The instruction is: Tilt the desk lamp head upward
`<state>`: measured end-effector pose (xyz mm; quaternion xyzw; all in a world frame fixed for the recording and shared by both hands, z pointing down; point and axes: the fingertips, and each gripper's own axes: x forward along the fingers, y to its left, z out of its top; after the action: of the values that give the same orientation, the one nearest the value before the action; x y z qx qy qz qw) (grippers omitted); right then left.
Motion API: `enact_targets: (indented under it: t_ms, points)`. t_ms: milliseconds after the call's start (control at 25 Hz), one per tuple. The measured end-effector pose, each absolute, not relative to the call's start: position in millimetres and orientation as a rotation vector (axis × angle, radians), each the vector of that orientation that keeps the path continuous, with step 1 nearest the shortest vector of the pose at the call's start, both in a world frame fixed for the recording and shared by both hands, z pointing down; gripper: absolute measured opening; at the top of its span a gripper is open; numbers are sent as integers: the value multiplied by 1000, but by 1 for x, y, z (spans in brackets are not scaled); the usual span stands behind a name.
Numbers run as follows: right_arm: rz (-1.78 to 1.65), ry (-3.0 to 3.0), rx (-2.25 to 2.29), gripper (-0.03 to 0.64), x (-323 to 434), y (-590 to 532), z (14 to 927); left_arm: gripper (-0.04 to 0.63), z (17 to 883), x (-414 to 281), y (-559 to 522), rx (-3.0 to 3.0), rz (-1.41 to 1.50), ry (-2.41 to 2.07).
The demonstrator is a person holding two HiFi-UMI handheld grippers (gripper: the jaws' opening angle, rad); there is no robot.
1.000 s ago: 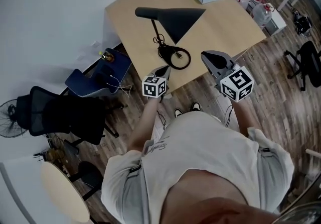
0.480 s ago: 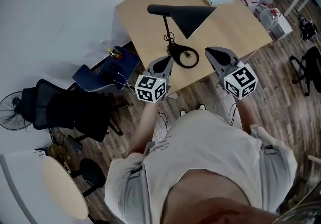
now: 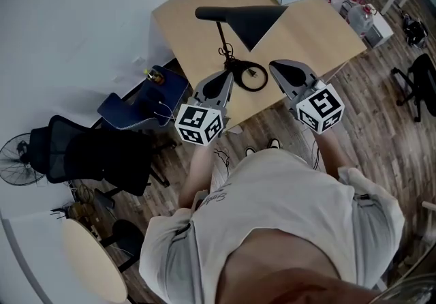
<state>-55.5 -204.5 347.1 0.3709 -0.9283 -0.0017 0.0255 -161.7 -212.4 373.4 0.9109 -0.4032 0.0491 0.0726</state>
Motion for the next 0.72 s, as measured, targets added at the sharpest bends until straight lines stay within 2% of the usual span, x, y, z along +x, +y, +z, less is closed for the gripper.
enact_targets:
  t_ms: [720]
  points:
    - [-2,-2832,1292,-6,-37,-213,353,15,358,-152,-218,2819,190,-1214]
